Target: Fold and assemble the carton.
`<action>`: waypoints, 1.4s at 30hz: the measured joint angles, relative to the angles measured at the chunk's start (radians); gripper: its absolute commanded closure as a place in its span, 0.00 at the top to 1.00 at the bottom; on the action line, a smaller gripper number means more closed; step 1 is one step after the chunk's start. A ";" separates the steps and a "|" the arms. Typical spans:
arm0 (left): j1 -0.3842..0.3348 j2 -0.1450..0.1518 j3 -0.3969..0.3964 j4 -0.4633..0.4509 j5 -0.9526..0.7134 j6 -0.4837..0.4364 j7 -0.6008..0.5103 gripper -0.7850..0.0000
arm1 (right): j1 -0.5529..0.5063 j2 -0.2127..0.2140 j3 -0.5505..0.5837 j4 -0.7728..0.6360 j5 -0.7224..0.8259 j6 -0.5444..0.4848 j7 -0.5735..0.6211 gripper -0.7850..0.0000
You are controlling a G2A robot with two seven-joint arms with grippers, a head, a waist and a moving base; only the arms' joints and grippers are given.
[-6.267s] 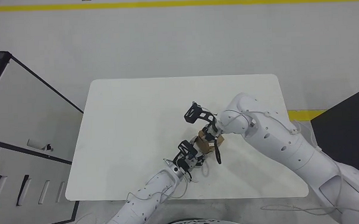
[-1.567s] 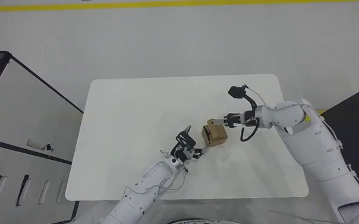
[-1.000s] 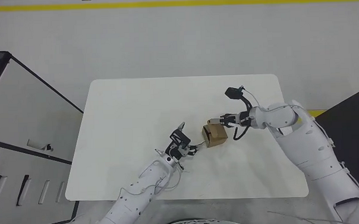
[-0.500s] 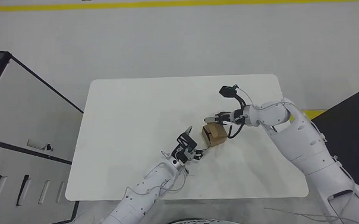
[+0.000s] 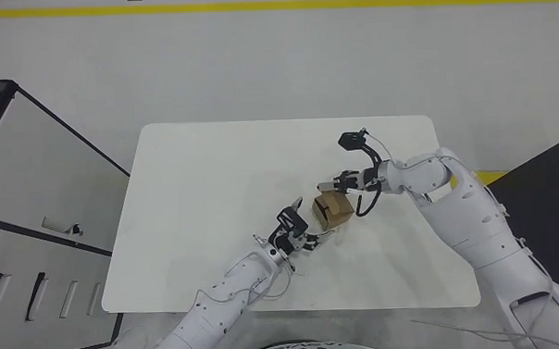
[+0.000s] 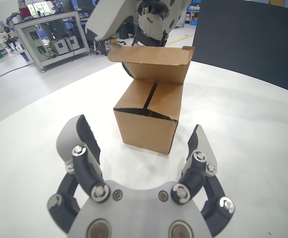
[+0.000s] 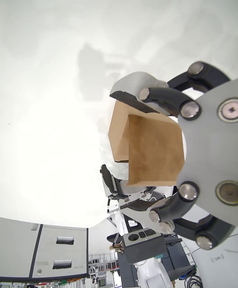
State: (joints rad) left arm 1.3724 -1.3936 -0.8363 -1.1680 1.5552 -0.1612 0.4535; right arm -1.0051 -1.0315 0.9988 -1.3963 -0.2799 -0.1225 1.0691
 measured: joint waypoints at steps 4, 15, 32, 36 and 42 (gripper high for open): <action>-0.024 -0.001 0.000 0.018 -0.008 -0.036 0.010 1.00 | -0.005 0.006 -0.002 -0.049 -0.063 0.031 0.020 1.00; -0.095 -0.012 0.009 0.115 -0.051 -0.119 0.048 1.00 | -0.020 0.022 0.001 -0.189 -0.218 0.089 0.086 1.00; -0.135 -0.028 0.039 0.201 -0.067 -0.152 0.106 1.00 | 0.048 0.015 -0.083 -0.287 -0.346 0.117 0.272 0.61; -0.146 -0.031 0.047 0.218 -0.067 -0.171 0.125 1.00 | 0.060 0.010 -0.094 -0.290 -0.355 0.133 0.272 0.63; -0.169 -0.039 0.064 0.244 -0.062 -0.191 0.142 1.00 | 0.060 0.009 -0.095 -0.293 -0.357 0.144 0.272 0.62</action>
State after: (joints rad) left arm 1.2030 -1.4321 -0.7722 -0.9244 1.4934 -0.3519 0.5952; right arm -0.9452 -1.0230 0.9035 -1.6898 -0.6370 0.0214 1.3407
